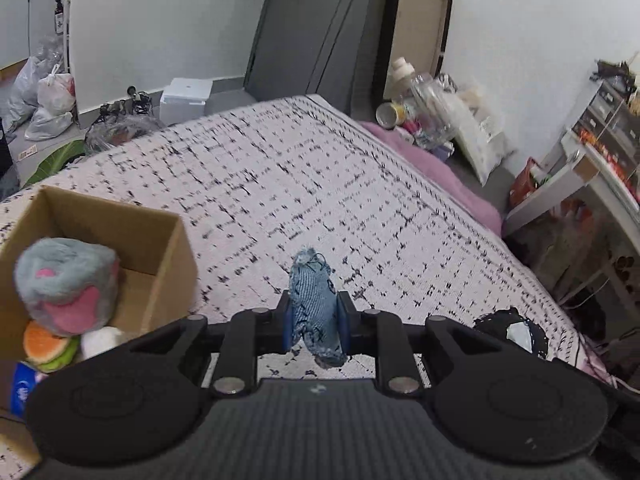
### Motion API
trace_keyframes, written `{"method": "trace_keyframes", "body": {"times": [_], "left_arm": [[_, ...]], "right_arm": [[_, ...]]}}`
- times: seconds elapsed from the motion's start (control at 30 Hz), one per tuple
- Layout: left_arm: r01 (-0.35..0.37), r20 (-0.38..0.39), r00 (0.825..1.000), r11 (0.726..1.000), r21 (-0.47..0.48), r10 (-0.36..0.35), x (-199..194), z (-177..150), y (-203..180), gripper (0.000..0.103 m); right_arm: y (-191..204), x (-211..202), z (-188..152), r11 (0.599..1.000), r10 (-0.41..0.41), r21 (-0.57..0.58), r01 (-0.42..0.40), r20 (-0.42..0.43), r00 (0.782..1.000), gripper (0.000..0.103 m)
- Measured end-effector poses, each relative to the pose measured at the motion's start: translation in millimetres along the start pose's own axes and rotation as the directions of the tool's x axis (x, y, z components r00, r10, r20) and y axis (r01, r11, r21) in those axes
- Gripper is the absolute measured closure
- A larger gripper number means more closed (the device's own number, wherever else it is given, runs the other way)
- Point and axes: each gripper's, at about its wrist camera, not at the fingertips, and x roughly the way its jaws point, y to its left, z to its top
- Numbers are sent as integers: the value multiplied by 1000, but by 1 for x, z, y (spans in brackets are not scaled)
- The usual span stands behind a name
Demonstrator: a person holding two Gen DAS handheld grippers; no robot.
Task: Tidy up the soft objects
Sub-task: 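Grasp the blue-grey plush with the left tool while the right tool grasps the black plush, then carry both plushes into the cardboard box and open both tools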
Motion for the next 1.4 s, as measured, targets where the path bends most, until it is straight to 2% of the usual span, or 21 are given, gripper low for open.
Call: {"method": "trace_keyframes", "body": {"times": [0.37,0.73,0.97,1.23,1.4], "left_arm": [[17,32,999,999,-46,-15,-44,8,43,82],[40,79,996,987,-153,-28,-78,27,101,82],[60,50,997,980,-188,-52,-78,27,128,82],[73,10,997,970,-231,-73,-63,21,145,81],[85,-33,995,953,-290,-99,-48,13,156,72]], "right_arm": [[51,-28,-3,997,33,-77,-32,19,999,83],[122,-36,-8,973,88,-210,-90,-19,996,83],[163,-31,-16,948,112,-291,-126,-66,992,83],[183,-24,-17,943,110,-306,-130,-80,991,83],[185,-14,-21,949,98,-291,-123,-100,990,83]]}}
